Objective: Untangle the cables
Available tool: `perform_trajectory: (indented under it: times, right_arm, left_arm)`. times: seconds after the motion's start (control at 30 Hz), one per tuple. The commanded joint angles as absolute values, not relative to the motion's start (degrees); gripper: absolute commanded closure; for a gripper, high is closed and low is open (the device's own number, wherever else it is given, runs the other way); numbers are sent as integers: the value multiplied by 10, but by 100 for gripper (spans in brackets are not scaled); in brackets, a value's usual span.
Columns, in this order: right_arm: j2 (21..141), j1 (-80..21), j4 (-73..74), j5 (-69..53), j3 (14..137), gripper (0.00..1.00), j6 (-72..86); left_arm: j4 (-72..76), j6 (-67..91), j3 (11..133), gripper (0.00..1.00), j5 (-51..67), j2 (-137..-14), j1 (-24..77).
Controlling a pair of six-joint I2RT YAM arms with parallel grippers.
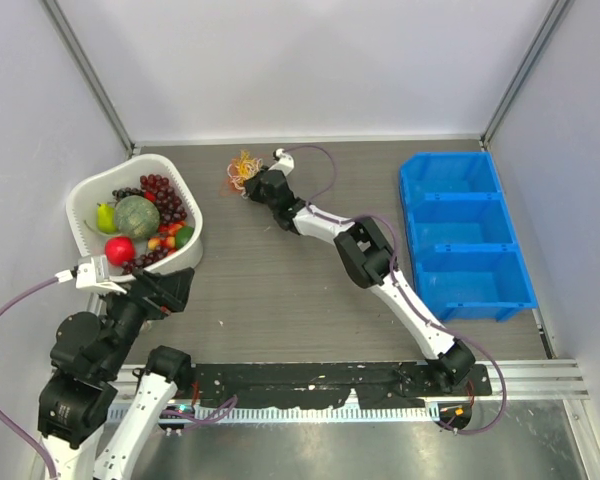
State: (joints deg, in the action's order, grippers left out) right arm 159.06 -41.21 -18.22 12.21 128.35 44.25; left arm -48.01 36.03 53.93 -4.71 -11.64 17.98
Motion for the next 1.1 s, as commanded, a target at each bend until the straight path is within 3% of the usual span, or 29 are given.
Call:
perform_trajectory:
  times: [0.0, 0.13, 0.23, 0.33, 0.4, 0.5, 0.57, 0.63, 0.8, 0.97, 1.07]
  right_arm:
    - [1500, -410, -152, 149, 1235, 99, 426]
    - [1329, -410, -166, 78, 986, 99, 404]
    - [1204, -419, -276, -48, 713, 99, 434]
    - [1081, -445, -362, -97, 524, 99, 446]
    - [1030, -475, -369, -131, 442, 93, 445]
    - [948, -528, -351, -134, 347, 74, 433]
    - [889, -546, -332, -113, 300, 58, 425]
    - [829, -545, -272, -92, 280, 49, 409]
    - [709, -546, -59, -30, 326, 43, 279]
    - [692, -561, -55, -104, 359, 41, 177]
    - [720, -562, -66, -91, 402, 41, 149]
  left_arm:
    - [-491, 358, 555, 6, -34, -139, 177]
    - [-479, 324, 537, 6, -26, -187, 177]
    - [-429, 303, 508, 6, 15, -223, 177]
    - [-362, 303, 481, 8, 86, -278, 177]
    - [-318, 315, 464, 12, 159, -327, 177]
    - [-238, 353, 430, 24, 265, -402, 178]
    - [-200, 382, 404, 30, 310, -439, 178]
    - [-178, 400, 379, 30, 313, -440, 186]
    - [-170, 431, 337, 30, 288, -380, 204]
    - [-210, 439, 303, 30, 278, -322, 203]
    - [-226, 446, 286, 35, 282, -301, 204]
